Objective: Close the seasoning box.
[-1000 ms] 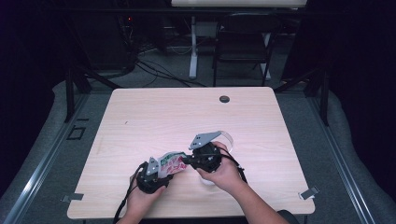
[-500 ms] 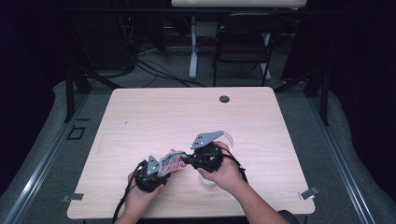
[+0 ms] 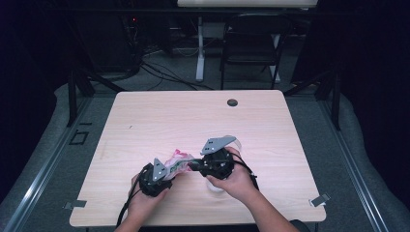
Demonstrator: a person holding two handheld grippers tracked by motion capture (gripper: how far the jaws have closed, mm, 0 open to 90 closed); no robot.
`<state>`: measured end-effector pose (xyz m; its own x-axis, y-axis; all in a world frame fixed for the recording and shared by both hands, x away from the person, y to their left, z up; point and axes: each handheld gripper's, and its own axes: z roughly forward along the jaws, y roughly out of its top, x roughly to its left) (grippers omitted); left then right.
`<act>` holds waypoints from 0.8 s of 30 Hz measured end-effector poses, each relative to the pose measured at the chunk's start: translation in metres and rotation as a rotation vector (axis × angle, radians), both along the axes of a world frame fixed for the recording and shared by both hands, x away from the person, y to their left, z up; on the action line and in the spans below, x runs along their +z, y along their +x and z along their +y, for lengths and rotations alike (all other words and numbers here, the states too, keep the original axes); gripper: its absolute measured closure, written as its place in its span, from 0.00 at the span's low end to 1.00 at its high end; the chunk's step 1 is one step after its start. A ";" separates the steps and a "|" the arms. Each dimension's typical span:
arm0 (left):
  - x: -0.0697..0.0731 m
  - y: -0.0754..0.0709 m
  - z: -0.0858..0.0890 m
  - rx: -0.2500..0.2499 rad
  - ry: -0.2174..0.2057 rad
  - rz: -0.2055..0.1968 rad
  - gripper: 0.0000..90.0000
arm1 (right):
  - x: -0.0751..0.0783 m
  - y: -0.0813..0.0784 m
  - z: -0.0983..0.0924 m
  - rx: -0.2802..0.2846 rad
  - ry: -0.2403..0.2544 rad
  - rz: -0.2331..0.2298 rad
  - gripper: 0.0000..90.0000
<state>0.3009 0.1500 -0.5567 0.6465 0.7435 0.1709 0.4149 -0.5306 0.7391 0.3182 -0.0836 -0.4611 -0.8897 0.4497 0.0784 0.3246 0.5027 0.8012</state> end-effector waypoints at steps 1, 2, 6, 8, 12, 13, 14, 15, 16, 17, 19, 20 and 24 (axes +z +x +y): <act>0.000 0.000 0.000 0.000 0.001 -0.003 0.67 | 0.000 0.000 -0.001 -0.001 -0.001 0.001 0.88; 0.001 0.000 -0.001 0.004 0.001 -0.008 0.67 | 0.001 -0.001 -0.001 -0.002 0.002 -0.001 0.86; 0.003 0.002 -0.001 0.007 0.018 -0.023 0.67 | 0.002 -0.003 -0.004 -0.009 0.008 -0.011 0.81; 0.004 0.003 -0.001 0.011 0.031 -0.033 0.67 | 0.003 -0.003 -0.005 -0.014 0.014 -0.018 0.77; 0.006 0.004 -0.002 0.013 0.053 -0.057 0.67 | 0.005 -0.005 -0.009 -0.019 0.018 -0.030 0.72; 0.008 0.005 -0.003 0.010 0.073 -0.073 0.67 | 0.006 -0.006 -0.010 -0.024 0.020 -0.034 0.71; 0.008 0.005 -0.004 0.013 0.076 -0.078 0.67 | 0.007 -0.006 -0.012 -0.027 0.018 -0.039 0.69; 0.009 0.005 -0.004 0.007 0.083 -0.079 0.67 | 0.007 -0.007 -0.012 -0.030 0.022 -0.042 0.67; 0.009 0.006 -0.004 0.009 0.076 -0.082 0.67 | 0.007 -0.007 -0.013 -0.038 0.027 -0.048 0.65; 0.010 0.006 -0.005 0.008 0.074 -0.084 0.67 | 0.008 -0.008 -0.014 -0.040 0.030 -0.050 0.64; 0.010 0.008 -0.005 0.010 0.077 -0.089 0.68 | 0.008 -0.008 -0.016 -0.046 0.036 -0.056 0.62; 0.010 0.009 -0.006 0.010 0.067 -0.085 0.68 | 0.009 -0.009 -0.017 -0.052 0.035 -0.068 0.61; 0.012 0.012 -0.007 0.005 0.072 -0.087 0.68 | 0.010 -0.011 -0.022 -0.067 0.023 -0.088 0.60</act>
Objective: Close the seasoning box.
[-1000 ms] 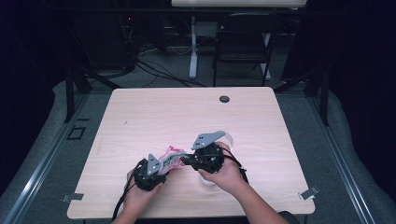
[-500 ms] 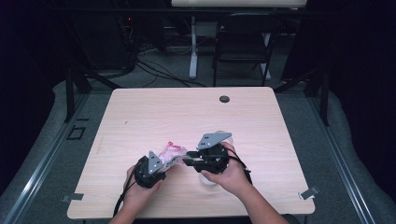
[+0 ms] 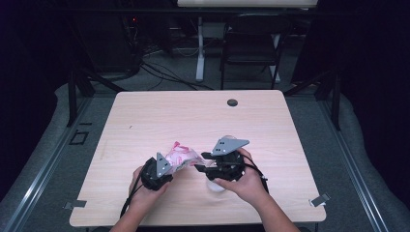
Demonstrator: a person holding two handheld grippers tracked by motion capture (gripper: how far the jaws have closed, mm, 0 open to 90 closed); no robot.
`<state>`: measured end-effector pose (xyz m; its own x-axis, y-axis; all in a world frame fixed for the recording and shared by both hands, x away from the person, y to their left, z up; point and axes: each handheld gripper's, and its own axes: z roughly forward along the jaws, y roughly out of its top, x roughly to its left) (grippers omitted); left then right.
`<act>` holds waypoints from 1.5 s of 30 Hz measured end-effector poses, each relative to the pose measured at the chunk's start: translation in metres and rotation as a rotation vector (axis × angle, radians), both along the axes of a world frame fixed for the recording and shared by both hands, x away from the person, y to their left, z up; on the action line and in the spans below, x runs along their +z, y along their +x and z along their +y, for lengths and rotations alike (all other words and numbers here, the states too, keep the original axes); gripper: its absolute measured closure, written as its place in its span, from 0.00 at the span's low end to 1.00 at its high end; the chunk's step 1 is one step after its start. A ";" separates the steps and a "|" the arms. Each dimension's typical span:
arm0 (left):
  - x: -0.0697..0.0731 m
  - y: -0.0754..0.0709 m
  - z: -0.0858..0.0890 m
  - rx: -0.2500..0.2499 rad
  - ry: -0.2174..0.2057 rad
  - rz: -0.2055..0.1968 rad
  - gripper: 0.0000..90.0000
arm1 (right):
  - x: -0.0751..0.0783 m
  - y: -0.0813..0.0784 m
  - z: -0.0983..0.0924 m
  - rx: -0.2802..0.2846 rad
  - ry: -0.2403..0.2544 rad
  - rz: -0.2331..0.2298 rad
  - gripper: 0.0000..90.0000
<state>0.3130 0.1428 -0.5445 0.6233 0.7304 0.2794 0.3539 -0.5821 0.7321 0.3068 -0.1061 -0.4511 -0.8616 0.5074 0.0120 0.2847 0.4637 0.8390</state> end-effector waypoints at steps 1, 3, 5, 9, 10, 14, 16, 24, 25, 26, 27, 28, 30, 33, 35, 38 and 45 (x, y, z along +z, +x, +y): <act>0.001 0.001 0.000 -0.005 0.005 -0.006 0.68 | 0.000 -0.001 -0.001 -0.005 0.002 -0.006 0.60; 0.002 0.002 -0.002 -0.006 0.004 -0.015 0.68 | 0.001 -0.002 -0.004 -0.011 -0.003 -0.020 0.58; 0.003 0.002 -0.003 -0.010 0.011 -0.022 0.68 | 0.002 -0.004 -0.006 -0.010 -0.006 -0.032 0.58; 0.004 0.004 -0.007 -0.018 0.010 -0.036 0.68 | 0.004 -0.007 -0.012 -0.012 -0.015 -0.043 0.58; 0.006 0.004 -0.007 -0.024 0.024 -0.037 0.68 | 0.004 -0.007 -0.013 -0.011 -0.012 -0.040 0.58; 0.007 0.005 -0.011 -0.034 0.026 -0.045 0.68 | 0.004 -0.009 -0.018 -0.009 -0.020 -0.055 0.58; 0.006 0.005 -0.012 -0.039 0.035 -0.047 0.68 | 0.005 -0.010 -0.020 -0.008 -0.026 -0.059 0.58; 0.006 0.003 -0.019 -0.063 0.055 -0.054 0.68 | 0.006 -0.013 -0.021 -0.013 -0.019 -0.085 0.55; 0.005 0.002 -0.020 -0.064 0.055 -0.055 0.68 | 0.006 -0.013 -0.020 -0.009 -0.026 -0.087 0.55; 0.005 0.002 -0.021 -0.064 0.054 -0.058 0.68 | 0.007 -0.014 -0.019 -0.004 -0.025 -0.089 0.55; 0.005 0.002 -0.021 -0.069 0.059 -0.056 0.68 | 0.007 -0.014 -0.019 0.000 -0.028 -0.089 0.55; 0.005 0.001 -0.022 -0.073 0.062 -0.054 0.68 | 0.008 -0.015 -0.018 0.007 -0.026 -0.093 0.55; 0.004 0.000 -0.023 -0.080 0.069 -0.054 0.68 | 0.009 -0.017 -0.016 0.020 -0.026 -0.101 0.55; 0.004 -0.002 -0.024 -0.082 0.071 -0.058 0.68 | 0.010 -0.019 -0.012 0.033 -0.031 -0.113 0.55; 0.004 -0.003 -0.024 -0.084 0.075 -0.055 0.68 | 0.010 -0.019 -0.010 0.042 -0.032 -0.113 0.55; 0.004 -0.004 -0.024 -0.083 0.072 -0.056 0.68 | 0.010 -0.020 -0.007 0.055 -0.041 -0.118 0.55; 0.004 -0.005 -0.022 -0.089 0.077 -0.047 0.68 | 0.008 -0.021 0.001 0.089 -0.040 -0.120 0.55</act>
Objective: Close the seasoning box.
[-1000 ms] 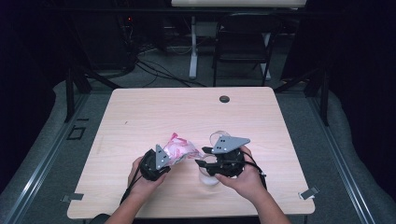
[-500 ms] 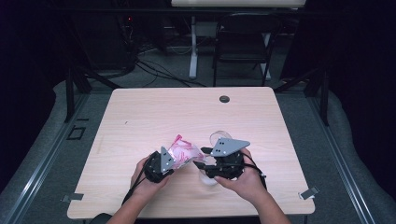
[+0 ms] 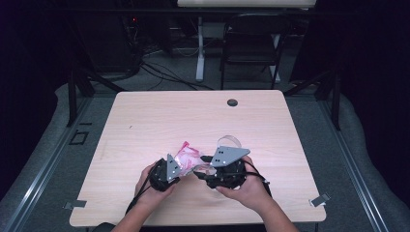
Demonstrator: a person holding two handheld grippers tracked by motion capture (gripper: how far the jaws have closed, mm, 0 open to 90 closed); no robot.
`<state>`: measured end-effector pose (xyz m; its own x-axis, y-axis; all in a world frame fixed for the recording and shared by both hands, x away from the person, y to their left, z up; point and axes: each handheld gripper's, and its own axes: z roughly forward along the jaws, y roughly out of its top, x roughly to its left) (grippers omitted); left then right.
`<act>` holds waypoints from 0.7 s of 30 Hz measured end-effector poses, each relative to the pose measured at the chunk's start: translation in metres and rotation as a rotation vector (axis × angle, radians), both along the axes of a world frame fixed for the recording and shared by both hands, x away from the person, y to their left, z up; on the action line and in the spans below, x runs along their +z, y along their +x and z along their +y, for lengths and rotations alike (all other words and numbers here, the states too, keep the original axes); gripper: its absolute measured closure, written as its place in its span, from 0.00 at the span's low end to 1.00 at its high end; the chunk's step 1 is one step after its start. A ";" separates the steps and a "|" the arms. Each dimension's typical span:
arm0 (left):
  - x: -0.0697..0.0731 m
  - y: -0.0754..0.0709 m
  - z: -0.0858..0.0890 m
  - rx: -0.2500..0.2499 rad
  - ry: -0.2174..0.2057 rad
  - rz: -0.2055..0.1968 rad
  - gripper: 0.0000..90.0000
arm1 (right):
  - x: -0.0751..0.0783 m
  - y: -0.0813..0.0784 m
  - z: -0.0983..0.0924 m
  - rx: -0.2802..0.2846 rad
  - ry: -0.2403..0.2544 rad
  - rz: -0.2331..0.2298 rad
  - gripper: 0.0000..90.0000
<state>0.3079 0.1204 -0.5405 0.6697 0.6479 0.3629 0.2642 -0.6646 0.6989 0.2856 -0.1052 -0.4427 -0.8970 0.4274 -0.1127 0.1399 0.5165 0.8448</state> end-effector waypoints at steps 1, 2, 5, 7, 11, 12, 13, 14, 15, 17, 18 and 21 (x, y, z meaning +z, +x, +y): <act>0.000 0.000 0.000 0.001 0.000 -0.003 0.68 | 0.000 0.000 0.000 0.006 -0.008 -0.001 0.55; -0.001 -0.001 0.000 0.003 0.000 -0.006 0.68 | 0.000 0.000 0.001 0.006 -0.003 -0.001 0.55; -0.001 -0.002 0.001 0.004 0.000 -0.002 0.68 | 0.000 0.000 0.003 0.015 -0.011 0.003 0.56; 0.000 -0.002 0.002 0.001 0.004 0.002 0.68 | -0.001 0.000 0.005 0.025 -0.008 0.006 0.56; -0.002 -0.002 0.001 -0.001 0.000 0.001 0.68 | -0.003 -0.001 0.009 0.047 -0.020 0.007 0.57; -0.002 -0.003 0.001 -0.004 0.003 0.005 0.68 | -0.004 -0.001 0.011 0.052 -0.024 0.010 0.57; -0.001 -0.003 0.001 -0.006 0.009 0.001 0.68 | -0.005 -0.001 0.012 0.053 -0.029 0.012 0.58; -0.002 -0.004 0.000 -0.007 0.002 0.004 0.68 | -0.006 -0.001 0.013 0.053 -0.032 0.015 0.59; -0.002 -0.004 0.000 -0.012 0.006 0.001 0.68 | -0.007 0.000 0.014 0.058 -0.038 0.019 0.61; -0.002 -0.005 -0.001 -0.014 0.009 0.001 0.68 | -0.009 0.000 0.015 0.060 -0.044 0.027 0.65; -0.002 -0.005 -0.001 -0.015 0.008 0.003 0.68 | -0.009 0.000 0.016 0.062 -0.044 0.030 0.66; -0.002 -0.004 0.000 -0.020 0.014 0.008 0.68 | -0.009 0.001 0.015 0.065 -0.041 0.042 0.70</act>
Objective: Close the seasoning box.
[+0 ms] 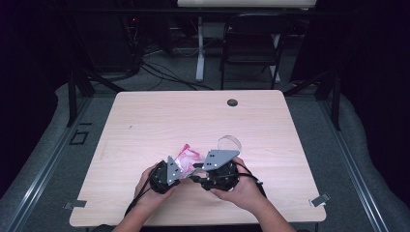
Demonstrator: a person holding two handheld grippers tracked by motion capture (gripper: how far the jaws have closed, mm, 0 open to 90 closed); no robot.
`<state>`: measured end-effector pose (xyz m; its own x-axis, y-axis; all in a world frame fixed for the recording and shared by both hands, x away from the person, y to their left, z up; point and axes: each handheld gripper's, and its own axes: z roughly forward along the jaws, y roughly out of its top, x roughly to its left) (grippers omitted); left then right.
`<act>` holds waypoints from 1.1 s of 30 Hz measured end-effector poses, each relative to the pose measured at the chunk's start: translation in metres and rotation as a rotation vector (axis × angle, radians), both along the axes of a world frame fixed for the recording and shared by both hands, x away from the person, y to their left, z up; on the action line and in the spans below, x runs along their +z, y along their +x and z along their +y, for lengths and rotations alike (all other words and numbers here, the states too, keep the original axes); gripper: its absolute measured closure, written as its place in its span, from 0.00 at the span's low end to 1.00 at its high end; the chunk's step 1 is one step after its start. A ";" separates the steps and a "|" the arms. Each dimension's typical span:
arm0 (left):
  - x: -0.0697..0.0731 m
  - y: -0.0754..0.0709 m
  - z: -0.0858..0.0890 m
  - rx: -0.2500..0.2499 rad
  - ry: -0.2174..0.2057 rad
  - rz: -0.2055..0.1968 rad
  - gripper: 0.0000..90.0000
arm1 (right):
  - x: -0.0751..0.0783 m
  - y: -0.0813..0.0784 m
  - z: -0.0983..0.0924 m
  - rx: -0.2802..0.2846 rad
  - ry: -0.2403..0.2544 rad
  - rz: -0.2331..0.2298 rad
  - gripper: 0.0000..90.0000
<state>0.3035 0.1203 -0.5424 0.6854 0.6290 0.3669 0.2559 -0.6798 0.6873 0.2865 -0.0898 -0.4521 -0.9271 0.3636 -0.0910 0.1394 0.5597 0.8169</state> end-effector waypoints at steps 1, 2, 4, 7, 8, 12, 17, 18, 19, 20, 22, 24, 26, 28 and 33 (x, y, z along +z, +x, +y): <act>0.000 0.000 0.000 0.001 -0.002 0.001 0.68 | 0.000 0.000 0.000 -0.001 -0.002 -0.001 0.72; 0.000 0.000 0.000 0.003 -0.007 0.000 0.68 | 0.000 0.000 0.000 -0.005 0.002 0.001 0.75; 0.000 0.000 0.000 0.003 -0.008 -0.001 0.68 | -0.001 0.000 -0.001 -0.004 0.002 0.008 0.79; 0.000 -0.001 0.001 0.001 -0.011 0.001 0.68 | -0.001 0.000 -0.001 -0.007 0.008 0.015 0.88; 0.001 0.000 0.001 -0.003 -0.010 0.005 0.68 | -0.001 0.001 -0.002 -0.003 0.006 0.020 0.92; 0.002 -0.001 0.001 -0.003 -0.021 -0.005 0.68 | -0.002 0.003 -0.004 -0.004 0.032 0.069 0.98; 0.003 -0.003 0.000 -0.011 -0.031 -0.021 0.68 | -0.002 0.009 -0.009 -0.029 0.081 0.152 1.00; 0.003 -0.003 0.000 -0.011 -0.031 -0.021 0.68 | -0.002 0.009 -0.009 -0.029 0.081 0.152 1.00; 0.005 -0.004 0.001 -0.014 -0.032 -0.024 0.68 | -0.002 0.011 -0.011 -0.044 0.103 0.179 1.00; 0.005 -0.004 0.001 -0.012 -0.031 -0.031 0.68 | -0.002 0.012 -0.012 -0.046 0.108 0.188 1.00; 0.005 -0.004 0.001 -0.011 -0.037 -0.037 0.69 | -0.003 0.014 -0.014 -0.052 0.119 0.210 1.00; 0.006 -0.005 0.000 -0.012 -0.034 -0.039 0.69 | -0.003 0.015 -0.015 -0.065 0.128 0.227 1.00; 0.006 -0.005 0.001 -0.017 -0.035 -0.036 0.69 | -0.004 0.017 -0.017 -0.076 0.139 0.242 1.00; 0.007 -0.006 0.001 -0.017 -0.036 -0.041 0.69 | -0.005 0.018 -0.018 -0.092 0.146 0.248 1.00; 0.009 -0.008 0.000 -0.022 -0.018 -0.074 0.70 | -0.006 0.021 -0.021 -0.100 0.169 0.271 1.00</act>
